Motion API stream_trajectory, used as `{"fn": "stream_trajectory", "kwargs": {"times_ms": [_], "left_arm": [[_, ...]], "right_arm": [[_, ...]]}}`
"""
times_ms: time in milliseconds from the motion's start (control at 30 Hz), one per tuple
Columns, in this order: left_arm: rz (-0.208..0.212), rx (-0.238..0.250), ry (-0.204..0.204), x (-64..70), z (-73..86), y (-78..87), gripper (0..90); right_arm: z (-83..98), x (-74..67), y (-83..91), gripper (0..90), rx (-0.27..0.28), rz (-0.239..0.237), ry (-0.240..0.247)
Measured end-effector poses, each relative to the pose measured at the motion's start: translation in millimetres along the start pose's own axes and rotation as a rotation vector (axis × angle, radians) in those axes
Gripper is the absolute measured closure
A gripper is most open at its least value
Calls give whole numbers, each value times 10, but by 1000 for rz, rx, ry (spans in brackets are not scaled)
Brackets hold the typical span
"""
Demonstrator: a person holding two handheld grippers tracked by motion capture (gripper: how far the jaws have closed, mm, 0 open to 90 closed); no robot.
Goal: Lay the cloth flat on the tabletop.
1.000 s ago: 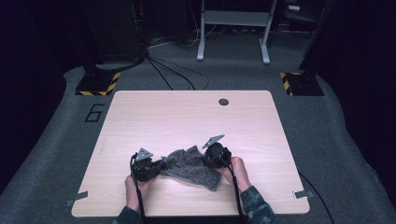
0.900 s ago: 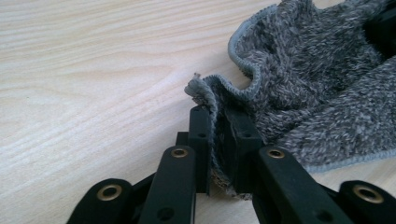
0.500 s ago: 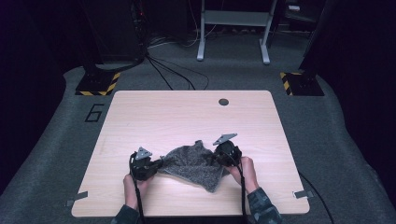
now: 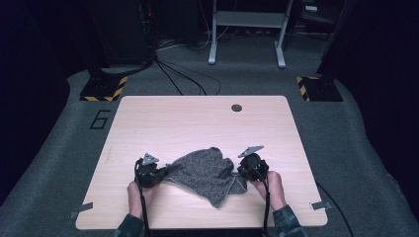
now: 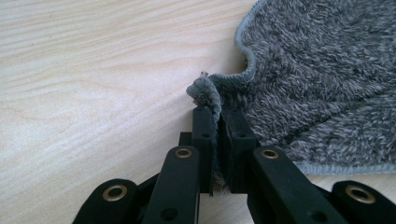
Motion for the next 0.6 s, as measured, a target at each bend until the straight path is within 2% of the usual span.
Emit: {"fn": "stream_trajectory", "kwargs": {"times_ms": [67,133,200,267,333,433,500,600], "left_arm": [[-2,5,9,5,-18,-14,833],[4,9,0,11,-40,-8,804],[8,5,6,18,-65,10,700],[4,15,18,20,-76,32,624],[1,2,27,3,-80,46,523],[-16,-7,49,-20,-70,50,449],[-19,-4,55,-30,-66,51,428],[-23,-25,60,-66,-59,63,416]], "right_arm": [[69,-1,19,856,15,-4,-16],[100,24,54,821,42,-12,-39],[77,70,90,768,75,-19,-59],[8,100,117,724,104,-28,-55],[-95,111,112,680,127,-42,-43],[-271,116,53,630,128,-54,-9],[-393,112,-18,592,116,-67,0],[-557,147,-146,568,100,-76,21]]}}
Point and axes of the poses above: each handheld gripper's, and its own axes: y roughly backward along the jaws, z roughly out of its underside, x roughly to its right, the point moved 4 cm from there along -y, roughly forward along the jaws, and after that the axes turned 12 degrees about -z, right-handed, at the moved point
